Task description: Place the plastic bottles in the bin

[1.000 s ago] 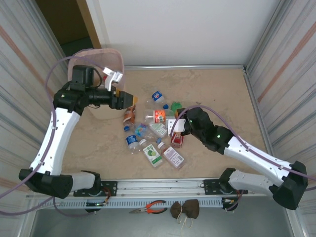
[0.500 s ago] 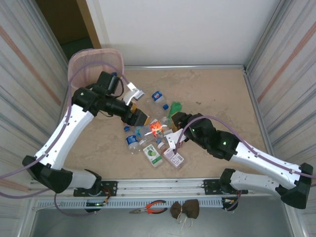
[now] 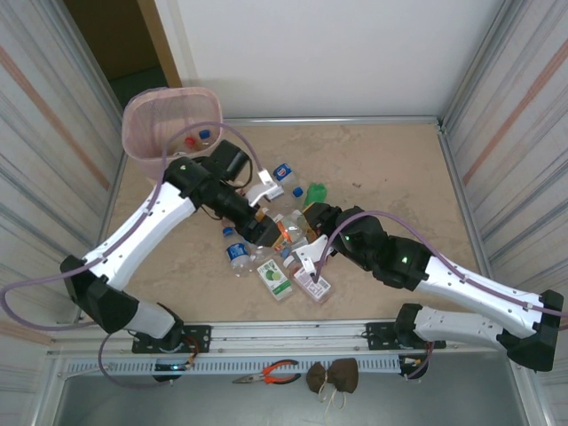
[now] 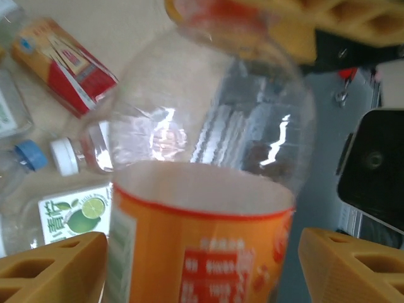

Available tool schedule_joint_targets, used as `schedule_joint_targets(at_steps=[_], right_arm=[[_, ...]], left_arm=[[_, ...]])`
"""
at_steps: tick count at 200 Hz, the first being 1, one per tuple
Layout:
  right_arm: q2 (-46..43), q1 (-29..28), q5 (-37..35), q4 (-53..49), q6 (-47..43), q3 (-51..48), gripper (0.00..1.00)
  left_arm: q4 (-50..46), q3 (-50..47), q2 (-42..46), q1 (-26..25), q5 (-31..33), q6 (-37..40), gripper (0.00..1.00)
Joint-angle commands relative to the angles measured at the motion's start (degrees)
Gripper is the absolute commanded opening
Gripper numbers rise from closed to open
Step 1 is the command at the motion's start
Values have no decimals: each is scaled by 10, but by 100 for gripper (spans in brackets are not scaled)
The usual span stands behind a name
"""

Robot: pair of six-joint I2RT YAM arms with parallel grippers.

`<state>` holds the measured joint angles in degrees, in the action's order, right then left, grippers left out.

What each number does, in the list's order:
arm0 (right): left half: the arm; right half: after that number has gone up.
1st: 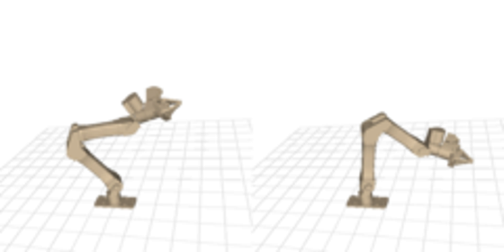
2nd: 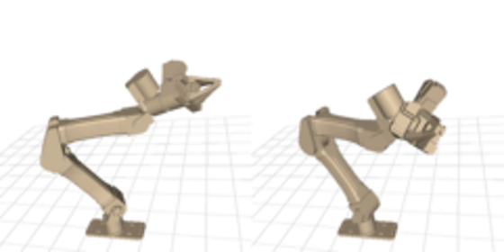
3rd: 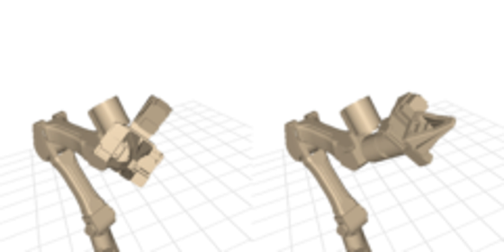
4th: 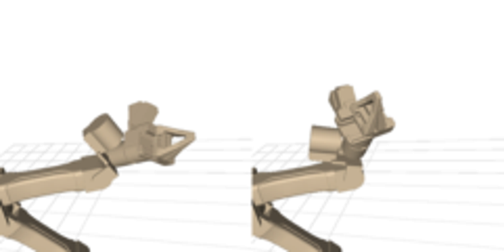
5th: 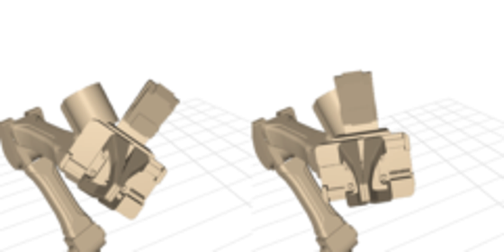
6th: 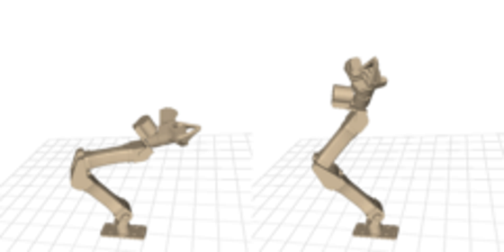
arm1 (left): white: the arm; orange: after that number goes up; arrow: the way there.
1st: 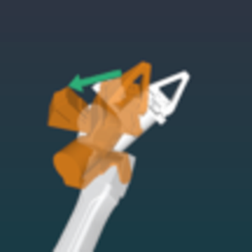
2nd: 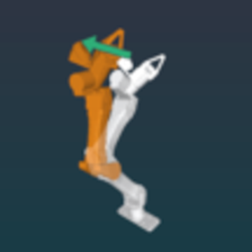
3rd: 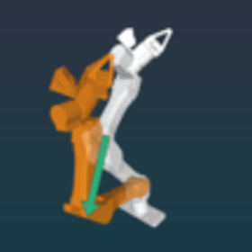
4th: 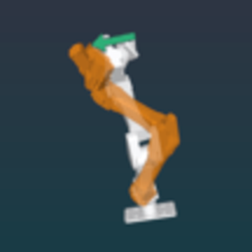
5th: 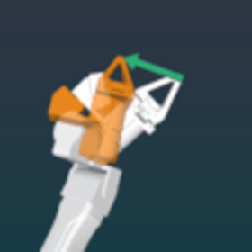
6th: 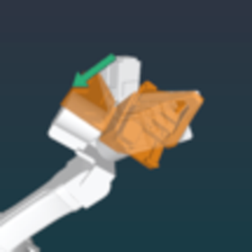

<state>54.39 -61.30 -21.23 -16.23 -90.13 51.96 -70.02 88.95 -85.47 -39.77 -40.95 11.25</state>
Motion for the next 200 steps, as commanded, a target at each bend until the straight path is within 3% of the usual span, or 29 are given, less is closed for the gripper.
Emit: schedule_joint_targets(at_steps=[1, 58, 115, 200], right_arm=[[-3, -8, -7, -1, -15, 24, 0], [-7, -16, -8, -20, -6, 27, 0], [-5, -18, -5, -29, -3, 32, 0], [-7, -19, 1, -41, 5, 34, 0]], left_arm=[[-59, 29, -25, -25, 24, 30, 78], [-65, 59, -37, -40, 59, 21, 75], [-59, 69, -32, -40, 57, 20, 70], [-55, 75, -25, -40, 50, 27, 71]])
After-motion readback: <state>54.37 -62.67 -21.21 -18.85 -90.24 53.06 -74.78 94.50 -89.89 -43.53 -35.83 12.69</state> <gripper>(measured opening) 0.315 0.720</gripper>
